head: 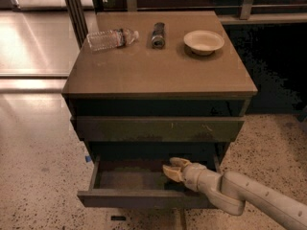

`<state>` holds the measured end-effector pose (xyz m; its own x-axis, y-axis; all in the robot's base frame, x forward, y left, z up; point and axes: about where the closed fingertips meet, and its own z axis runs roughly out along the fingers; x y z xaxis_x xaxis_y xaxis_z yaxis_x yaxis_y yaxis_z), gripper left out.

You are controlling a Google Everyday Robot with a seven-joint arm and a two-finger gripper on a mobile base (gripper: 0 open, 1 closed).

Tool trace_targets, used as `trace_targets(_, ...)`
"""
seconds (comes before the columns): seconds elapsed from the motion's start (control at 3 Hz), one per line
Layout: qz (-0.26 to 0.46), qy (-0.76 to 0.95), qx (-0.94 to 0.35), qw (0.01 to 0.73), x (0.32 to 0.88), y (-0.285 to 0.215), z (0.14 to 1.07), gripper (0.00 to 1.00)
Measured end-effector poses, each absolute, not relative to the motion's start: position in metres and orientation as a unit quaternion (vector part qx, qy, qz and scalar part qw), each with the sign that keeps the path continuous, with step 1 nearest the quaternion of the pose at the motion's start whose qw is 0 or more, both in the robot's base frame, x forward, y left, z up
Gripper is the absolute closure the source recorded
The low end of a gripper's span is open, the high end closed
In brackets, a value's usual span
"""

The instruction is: Place coke can into middle drawer

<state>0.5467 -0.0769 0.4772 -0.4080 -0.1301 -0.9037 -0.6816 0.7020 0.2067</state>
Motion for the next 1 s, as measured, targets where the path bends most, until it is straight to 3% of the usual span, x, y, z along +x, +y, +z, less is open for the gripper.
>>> trace_targets(0.33,0.288,0.788,-0.257,0.479,0.5467,-0.0769,0.4772,0.14)
trace_targets(0.67,0.288,0.788,-0.258,0.479,0.5467,-0.0767,0.4773,0.0)
trace_targets(1.0,0.288,0.788,-0.258,0.479,0.5467,-0.0767,0.4773,0.0)
